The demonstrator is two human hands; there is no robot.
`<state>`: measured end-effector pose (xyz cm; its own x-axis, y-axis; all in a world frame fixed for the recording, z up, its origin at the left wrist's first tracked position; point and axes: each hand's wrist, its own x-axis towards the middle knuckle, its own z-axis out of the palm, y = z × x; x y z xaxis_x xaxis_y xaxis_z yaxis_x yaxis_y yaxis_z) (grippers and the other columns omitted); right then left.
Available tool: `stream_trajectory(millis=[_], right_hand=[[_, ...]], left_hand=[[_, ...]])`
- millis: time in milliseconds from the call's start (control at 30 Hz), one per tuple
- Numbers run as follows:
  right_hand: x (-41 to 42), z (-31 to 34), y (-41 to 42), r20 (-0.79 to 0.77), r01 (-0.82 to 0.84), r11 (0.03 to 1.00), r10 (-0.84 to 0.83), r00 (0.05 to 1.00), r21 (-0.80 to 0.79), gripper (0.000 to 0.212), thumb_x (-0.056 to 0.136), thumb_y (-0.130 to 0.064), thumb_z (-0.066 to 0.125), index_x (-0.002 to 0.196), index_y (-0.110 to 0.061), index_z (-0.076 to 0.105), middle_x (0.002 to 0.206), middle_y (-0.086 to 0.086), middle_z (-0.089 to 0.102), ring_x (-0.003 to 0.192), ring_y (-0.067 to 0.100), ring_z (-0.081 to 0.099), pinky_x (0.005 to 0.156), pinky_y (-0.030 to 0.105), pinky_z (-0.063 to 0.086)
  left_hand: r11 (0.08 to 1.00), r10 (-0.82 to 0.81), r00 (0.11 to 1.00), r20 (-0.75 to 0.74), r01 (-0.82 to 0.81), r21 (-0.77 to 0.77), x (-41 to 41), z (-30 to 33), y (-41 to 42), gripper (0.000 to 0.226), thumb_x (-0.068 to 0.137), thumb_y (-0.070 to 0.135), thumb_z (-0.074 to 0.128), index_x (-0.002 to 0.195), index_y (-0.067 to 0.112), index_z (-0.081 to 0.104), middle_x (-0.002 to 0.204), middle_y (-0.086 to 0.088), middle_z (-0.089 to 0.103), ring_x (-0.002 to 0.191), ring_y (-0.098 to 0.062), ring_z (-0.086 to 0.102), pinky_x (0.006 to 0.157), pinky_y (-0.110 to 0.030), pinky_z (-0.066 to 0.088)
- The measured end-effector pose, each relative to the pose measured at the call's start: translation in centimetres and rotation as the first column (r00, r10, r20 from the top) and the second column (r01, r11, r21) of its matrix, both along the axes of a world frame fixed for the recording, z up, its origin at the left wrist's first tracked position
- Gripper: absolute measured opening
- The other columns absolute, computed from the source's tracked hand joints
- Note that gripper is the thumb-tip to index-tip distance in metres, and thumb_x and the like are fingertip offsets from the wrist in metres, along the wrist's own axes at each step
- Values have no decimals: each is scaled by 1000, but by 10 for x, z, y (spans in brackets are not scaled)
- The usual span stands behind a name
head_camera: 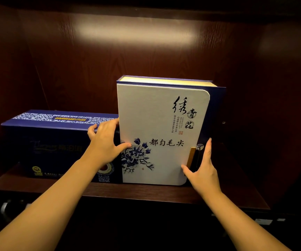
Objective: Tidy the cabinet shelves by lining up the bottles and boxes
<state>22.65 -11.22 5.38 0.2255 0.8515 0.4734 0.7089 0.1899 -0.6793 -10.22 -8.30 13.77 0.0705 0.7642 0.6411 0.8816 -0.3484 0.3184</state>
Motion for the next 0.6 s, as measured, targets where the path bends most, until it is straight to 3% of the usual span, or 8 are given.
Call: stream_trajectory(millis=[367, 467, 600], right_hand=[[-11, 20, -13, 59, 6, 998, -2, 998, -65, 129, 80, -43, 79, 148, -43, -32, 157, 5, 27, 121, 35, 55, 90, 44, 51], [-22, 30, -20, 107, 53, 998, -48, 993, -45, 119, 83, -42, 75, 153, -32, -21, 158, 1, 13, 136, 34, 41, 100, 45, 47], [-40, 41, -35, 180, 96, 995, -98, 979, 18, 105, 84, -39, 74, 157, -30, -1, 161, 8, 2, 146, 37, 20, 107, 49, 38]], left_hand=[[995, 83, 994, -76, -87, -43, 10, -3, -13, 83, 83, 56, 70, 150, 25, 31, 147, 2, 44, 140, -20, 34, 117, -56, 3], [996, 87, 992, -88, -90, -22, 13, -7, -27, 80, 82, 54, 71, 146, 19, 38, 147, -2, 45, 145, -22, 28, 116, -57, 14], [998, 58, 998, -21, -59, -30, 18, -8, -52, 76, 82, 49, 74, 142, 16, 44, 147, -5, 46, 144, -27, 30, 102, -58, 38]])
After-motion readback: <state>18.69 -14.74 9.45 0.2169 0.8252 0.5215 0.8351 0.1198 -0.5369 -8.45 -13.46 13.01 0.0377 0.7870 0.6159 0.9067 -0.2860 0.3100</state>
